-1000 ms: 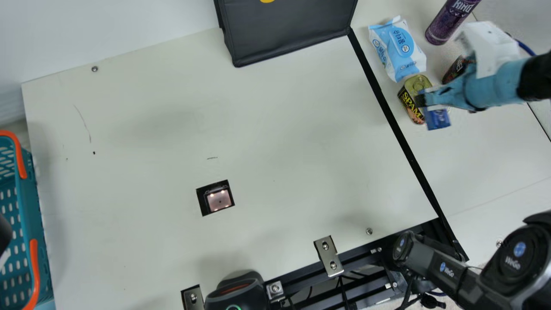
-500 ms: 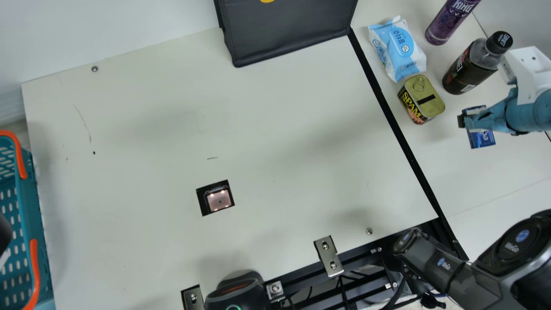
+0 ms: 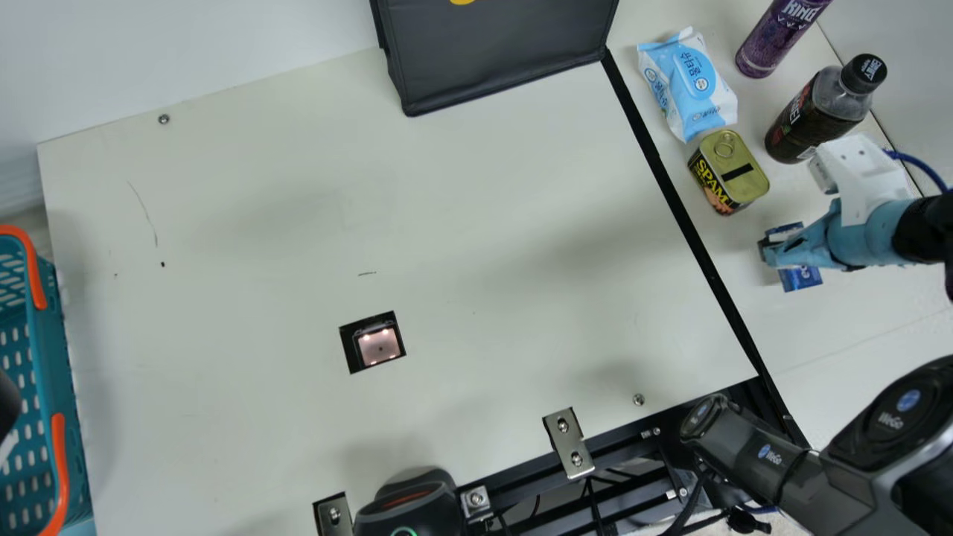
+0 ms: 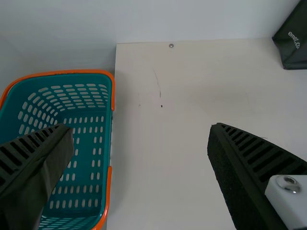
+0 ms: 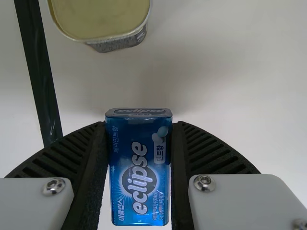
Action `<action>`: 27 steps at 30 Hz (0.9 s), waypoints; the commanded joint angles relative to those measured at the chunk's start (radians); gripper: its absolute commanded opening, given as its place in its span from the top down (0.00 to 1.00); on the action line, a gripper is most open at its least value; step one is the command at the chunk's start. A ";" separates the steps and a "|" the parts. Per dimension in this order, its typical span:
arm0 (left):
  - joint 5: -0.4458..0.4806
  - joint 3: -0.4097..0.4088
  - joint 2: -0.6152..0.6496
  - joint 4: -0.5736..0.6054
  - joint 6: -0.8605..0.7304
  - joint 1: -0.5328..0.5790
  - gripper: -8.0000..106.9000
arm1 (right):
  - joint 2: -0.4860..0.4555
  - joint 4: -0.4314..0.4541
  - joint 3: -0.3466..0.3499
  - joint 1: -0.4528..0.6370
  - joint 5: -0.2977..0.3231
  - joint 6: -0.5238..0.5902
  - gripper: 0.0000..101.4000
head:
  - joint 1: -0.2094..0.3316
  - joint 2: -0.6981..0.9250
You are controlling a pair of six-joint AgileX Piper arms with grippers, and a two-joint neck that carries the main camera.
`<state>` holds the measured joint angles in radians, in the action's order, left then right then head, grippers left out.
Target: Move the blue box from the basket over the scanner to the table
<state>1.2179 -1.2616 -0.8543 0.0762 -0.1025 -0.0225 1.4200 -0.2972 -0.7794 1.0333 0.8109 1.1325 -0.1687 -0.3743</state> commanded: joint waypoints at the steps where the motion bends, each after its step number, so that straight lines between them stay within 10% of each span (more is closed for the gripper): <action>1: 0.000 0.000 0.000 0.000 0.000 0.000 0.15 | 0.007 -0.007 0.023 -0.002 -0.027 0.006 1.00 | 0.030 -0.002; 12: 0.000 0.000 0.000 0.000 0.000 0.000 0.15 | 0.035 -0.035 0.071 -0.010 -0.088 0.037 1.00 | 0.030 -0.002; 27: 0.000 0.000 0.000 0.000 0.000 0.000 0.15 | 0.036 -0.060 0.094 -0.022 -0.110 0.051 0.51 | 0.030 -0.002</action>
<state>1.2179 -1.2616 -0.8543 0.0762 -0.1025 -0.0225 1.4580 -0.3571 -0.6854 1.0105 0.7024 1.1839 -0.1687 -0.3743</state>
